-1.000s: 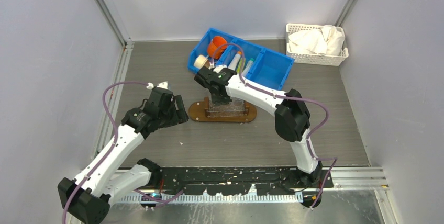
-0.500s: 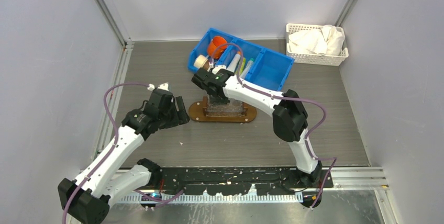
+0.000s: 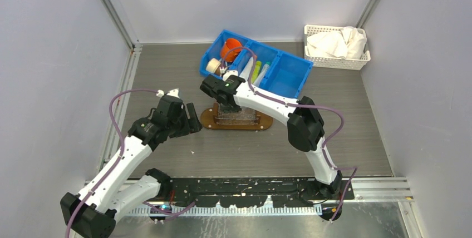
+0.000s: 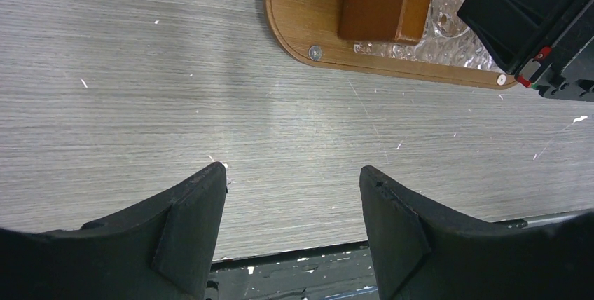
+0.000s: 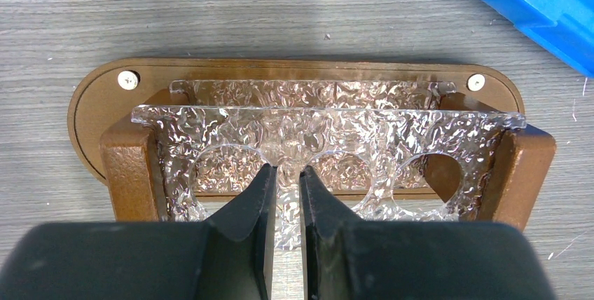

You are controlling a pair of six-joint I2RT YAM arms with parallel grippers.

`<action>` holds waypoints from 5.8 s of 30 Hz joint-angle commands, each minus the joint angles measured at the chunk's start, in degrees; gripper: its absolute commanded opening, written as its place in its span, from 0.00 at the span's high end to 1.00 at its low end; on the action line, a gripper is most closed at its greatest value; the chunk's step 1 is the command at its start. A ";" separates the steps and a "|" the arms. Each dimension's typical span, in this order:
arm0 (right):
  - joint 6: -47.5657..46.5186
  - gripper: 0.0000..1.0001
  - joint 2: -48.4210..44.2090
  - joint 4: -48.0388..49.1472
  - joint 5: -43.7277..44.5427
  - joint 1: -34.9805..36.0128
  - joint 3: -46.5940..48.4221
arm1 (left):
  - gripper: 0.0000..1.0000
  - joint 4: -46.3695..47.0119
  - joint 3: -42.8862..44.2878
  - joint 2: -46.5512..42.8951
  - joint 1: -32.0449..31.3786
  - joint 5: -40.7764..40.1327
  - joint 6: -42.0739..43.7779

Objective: Prepare toiletry sets of a toothbrush and toothpaste on the tray

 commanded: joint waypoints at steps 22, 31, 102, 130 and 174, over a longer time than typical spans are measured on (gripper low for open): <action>-0.32 0.25 -16.36 -1.18 19.28 1.15 -1.90 | 0.29 1.90 0.30 -0.18 0.20 -0.83 1.73; -4.76 0.24 -37.10 5.45 10.94 -20.07 -24.36 | 0.29 3.28 1.00 3.88 0.20 -1.16 1.94; -38.93 0.20 -12.38 31.75 -12.79 -42.07 -21.92 | 0.17 4.53 6.09 12.50 1.12 -9.50 4.16; -28.11 0.34 -43.74 32.32 -18.91 -37.44 -40.25 | 0.62 9.15 33.89 48.44 5.84 -14.02 15.66; -28.51 0.41 -44.28 34.67 -21.29 -36.55 -45.46 | 0.99 6.93 39.03 49.34 8.20 -3.44 16.90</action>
